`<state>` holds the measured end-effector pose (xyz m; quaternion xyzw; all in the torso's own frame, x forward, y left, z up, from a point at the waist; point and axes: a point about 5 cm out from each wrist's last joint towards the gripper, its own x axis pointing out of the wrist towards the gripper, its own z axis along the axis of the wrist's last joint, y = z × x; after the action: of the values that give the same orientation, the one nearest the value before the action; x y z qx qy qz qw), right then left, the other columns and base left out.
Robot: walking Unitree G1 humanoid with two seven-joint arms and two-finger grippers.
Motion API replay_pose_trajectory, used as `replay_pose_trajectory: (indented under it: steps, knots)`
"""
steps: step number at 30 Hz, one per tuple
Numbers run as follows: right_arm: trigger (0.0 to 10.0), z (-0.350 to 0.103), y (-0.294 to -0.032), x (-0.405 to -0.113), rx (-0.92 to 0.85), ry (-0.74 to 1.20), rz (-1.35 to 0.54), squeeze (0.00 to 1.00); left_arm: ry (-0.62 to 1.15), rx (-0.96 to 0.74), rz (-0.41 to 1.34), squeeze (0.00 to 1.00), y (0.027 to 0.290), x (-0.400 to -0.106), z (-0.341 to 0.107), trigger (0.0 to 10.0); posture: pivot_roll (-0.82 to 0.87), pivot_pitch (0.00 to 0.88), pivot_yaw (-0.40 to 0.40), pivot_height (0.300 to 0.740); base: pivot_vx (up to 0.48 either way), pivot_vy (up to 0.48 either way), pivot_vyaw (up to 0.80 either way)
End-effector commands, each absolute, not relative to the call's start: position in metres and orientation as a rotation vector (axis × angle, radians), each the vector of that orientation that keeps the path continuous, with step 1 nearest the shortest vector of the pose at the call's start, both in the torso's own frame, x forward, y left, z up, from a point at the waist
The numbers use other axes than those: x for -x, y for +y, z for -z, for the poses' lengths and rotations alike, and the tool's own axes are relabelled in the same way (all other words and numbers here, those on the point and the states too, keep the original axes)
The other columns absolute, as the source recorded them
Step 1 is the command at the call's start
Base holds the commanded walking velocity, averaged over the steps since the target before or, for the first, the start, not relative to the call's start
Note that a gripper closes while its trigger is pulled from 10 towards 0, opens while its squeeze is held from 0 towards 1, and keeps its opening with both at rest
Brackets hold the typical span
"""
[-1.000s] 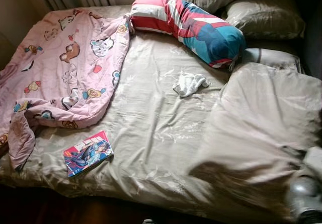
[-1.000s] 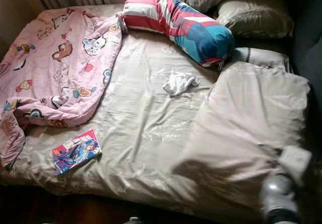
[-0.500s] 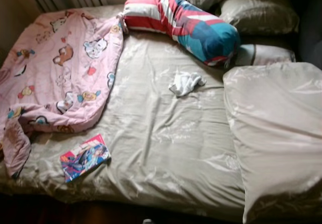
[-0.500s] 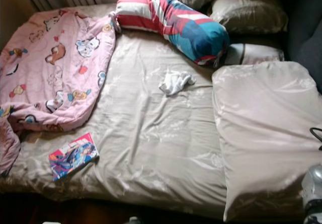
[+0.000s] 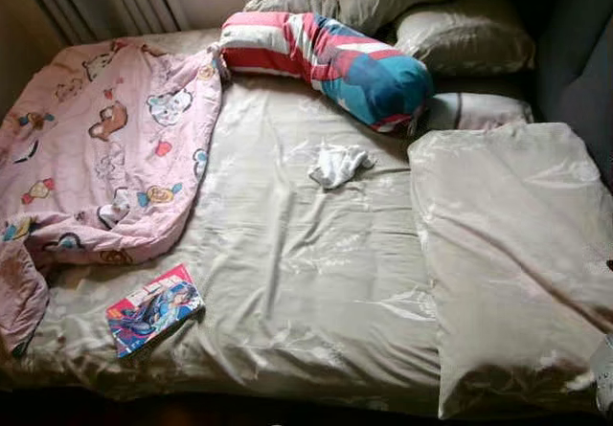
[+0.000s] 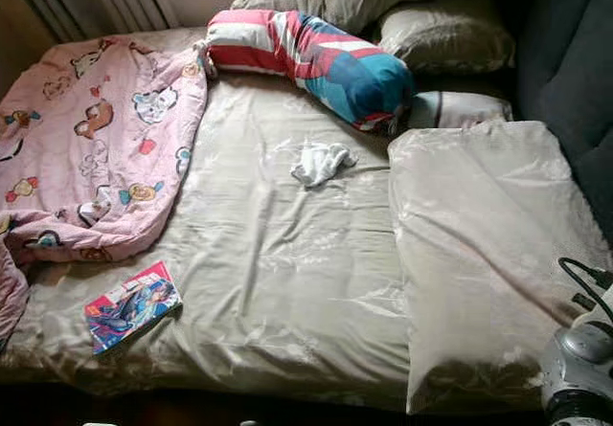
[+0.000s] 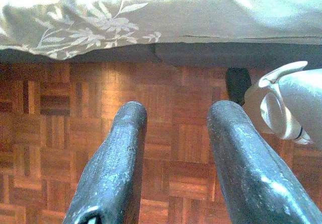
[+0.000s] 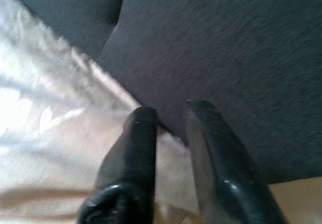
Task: Clean up the room
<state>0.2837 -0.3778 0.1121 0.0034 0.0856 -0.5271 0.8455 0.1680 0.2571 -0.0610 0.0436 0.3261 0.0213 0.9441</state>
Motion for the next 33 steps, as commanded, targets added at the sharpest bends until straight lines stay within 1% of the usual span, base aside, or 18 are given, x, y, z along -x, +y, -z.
replay_pose_trajectory:
  steps: [1, 3, 5, 6, 7, 8, 9, 12, 13, 14, 16, 19, 20, 22, 26, 29, 30, 33]
  knots:
    - [10.0, -0.116, -0.379, -0.282, -0.003, 0.128, 1.121, 1.0, 0.741, -0.09, -0.054, 0.0, 0.261, -0.15, 0.069, 10.0, -0.02, 0.258, 0.101, 0.74, 0.0, 0.0, 0.0]
    - [10.0, -0.12, -0.377, -0.285, 0.006, 0.098, 1.103, 1.0, 0.74, -0.09, -0.054, 0.0, 0.261, -0.151, 0.069, 10.0, -0.02, 0.255, 0.1, 0.74, 0.0, 0.0, 0.0]
    - [10.0, -0.13, -0.358, -0.303, 0.025, 0.002, 0.928, 1.0, 0.741, -0.089, -0.054, 0.0, 0.26, -0.152, 0.069, 10.0, -0.02, 0.248, 0.095, 0.74, 0.0, 0.0, 0.0]
    - [10.0, -0.132, -0.349, -0.309, 0.033, -0.025, 0.851, 0.9, 0.741, -0.089, -0.055, 0.0, 0.26, -0.152, 0.069, 10.0, -0.03, 0.245, 0.091, 0.74, 0.0, 0.0, 0.0]
    - [10.0, -0.134, -0.338, -0.316, 0.049, -0.053, 0.759, 0.43, 0.741, -0.088, -0.055, 0.0, 0.26, -0.152, 0.069, 10.0, -0.03, 0.243, 0.09, 0.74, 0.0, 0.0, 0.0]
    - [10.0, -0.134, -0.338, -0.316, 0.049, -0.053, 0.759, 0.43, 0.741, -0.088, -0.055, 0.0, 0.26, -0.152, 0.069, 10.0, -0.03, 0.243, 0.09, 0.74, 0.0, 0.0, 0.0]
    - [10.0, -0.134, -0.331, -0.319, 0.06, -0.067, 0.708, 0.0, 0.741, -0.088, -0.055, 0.0, 0.259, -0.152, 0.069, 10.0, -0.03, 0.239, 0.087, 0.74, 0.0, 0.0, 0.0]
    - [10.0, -0.107, -0.29, -0.327, 0.02, 0.009, 0.46, 0.0, 0.738, -0.08, -0.061, 0.0, 0.257, -0.154, 0.07, 10.0, -0.04, 0.221, 0.07, 0.74, 0.0, 0.0, 0.0]
    - [10.0, -0.107, -0.29, -0.327, 0.02, 0.009, 0.46, 0.0, 0.738, -0.08, -0.061, 0.0, 0.257, -0.154, 0.07, 10.0, -0.04, 0.221, 0.07, 0.74, 0.0, 0.0, 0.0]
    - [10.0, -0.083, -0.269, -0.324, -0.017, 0.1, 0.36, 0.0, 0.738, -0.076, -0.062, 0.0, 0.255, -0.155, 0.07, 10.0, -0.04, 0.211, 0.061, 0.74, 0.0, 0.0, 0.0]
    - [10.0, -0.053, -0.254, -0.312, -0.017, 0.205, 0.308, 0.0, 0.741, -0.062, -0.067, 0.0, 0.253, -0.156, 0.071, 10.0, -0.04, 0.198, 0.055, 0.74, 0.0, 0.0, 0.0]
    - [10.0, -0.034, -0.248, -0.301, -0.029, 0.285, 0.303, 0.0, 0.744, -0.049, -0.074, 0.0, 0.252, -0.156, 0.071, 10.0, -0.04, 0.184, 0.049, 0.74, 0.0, 0.0, 0.0]
    - [10.0, 0.005, -0.238, -0.273, -0.054, 0.461, 0.293, 0.0, 0.753, -0.034, -0.082, 0.0, 0.25, -0.157, 0.072, 10.0, -0.04, 0.168, 0.049, 0.74, 0.0, 0.0, 0.0]
    - [10.0, 0.031, -0.23, -0.248, -0.079, 0.589, 0.277, 0.0, 0.766, -0.029, -0.093, 0.0, 0.249, -0.157, 0.073, 10.0, -0.03, 0.152, 0.048, 0.74, 0.0, 0.0, 0.0]
    - [10.0, 0.048, -0.225, -0.228, -0.068, 0.681, 0.256, 0.0, 0.777, -0.015, -0.115, 0.0, 0.249, -0.156, 0.075, 10.0, -0.03, 0.144, 0.043, 0.74, 0.0, 0.0, 0.0]
    - [10.0, 0.062, -0.219, -0.21, -0.001, 0.769, 0.183, 0.0, 0.806, 0.03, -0.145, 0.0, 0.248, -0.154, 0.077, 10.0, -0.05, 0.122, 0.028, 0.74, 0.0, 0.0, 0.0]
    - [10.0, 0.07, -0.211, -0.199, 0.056, 0.825, 0.092, 0.0, 0.837, 0.046, -0.143, 0.0, 0.247, -0.153, 0.079, 10.0, -0.05, 0.117, 0.022, 0.74, 0.0, 0.0, 0.0]
    - [10.0, 0.073, -0.209, -0.194, 0.043, 0.846, 0.085, 0.0, 0.851, 0.042, -0.139, 0.0, 0.245, -0.153, 0.08, 10.0, -0.04, 0.111, 0.012, 0.74, 0.0, 0.0, 0.0]
